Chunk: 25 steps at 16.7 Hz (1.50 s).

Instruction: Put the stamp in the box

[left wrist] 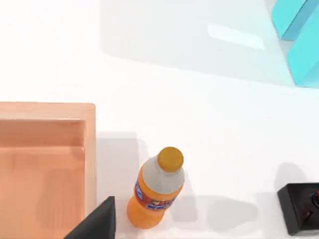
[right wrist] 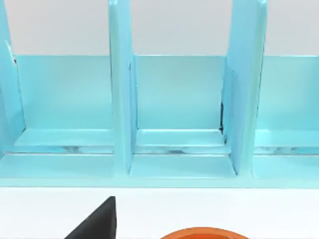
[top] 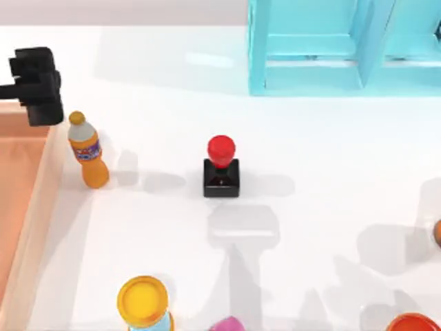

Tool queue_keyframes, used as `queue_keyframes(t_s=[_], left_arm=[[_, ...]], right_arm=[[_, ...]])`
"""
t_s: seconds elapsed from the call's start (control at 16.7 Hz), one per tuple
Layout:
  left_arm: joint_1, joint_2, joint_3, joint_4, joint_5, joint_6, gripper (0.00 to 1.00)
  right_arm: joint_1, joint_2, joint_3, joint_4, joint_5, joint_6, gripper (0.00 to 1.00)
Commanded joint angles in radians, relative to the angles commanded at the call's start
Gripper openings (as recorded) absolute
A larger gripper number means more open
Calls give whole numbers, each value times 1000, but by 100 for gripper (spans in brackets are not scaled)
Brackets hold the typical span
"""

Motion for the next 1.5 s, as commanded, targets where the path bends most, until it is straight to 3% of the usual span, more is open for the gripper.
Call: queue_keyframes(t_s=[0.54, 0.9, 1.2, 1.5], left_arm=[[-225, 903, 958, -615, 3, -216, 100], [-336, 1362, 1454, -931, 4, -331, 100], [-381, 1552, 1659, -1061, 4, -379, 100], [-384, 1563, 1671, -1069, 4, -382, 100]], right_arm=[[0, 0, 0, 0, 0, 0, 100], [0, 0, 0, 0, 0, 0, 100], [0, 0, 0, 0, 0, 0, 100], [0, 0, 0, 0, 0, 0, 100]])
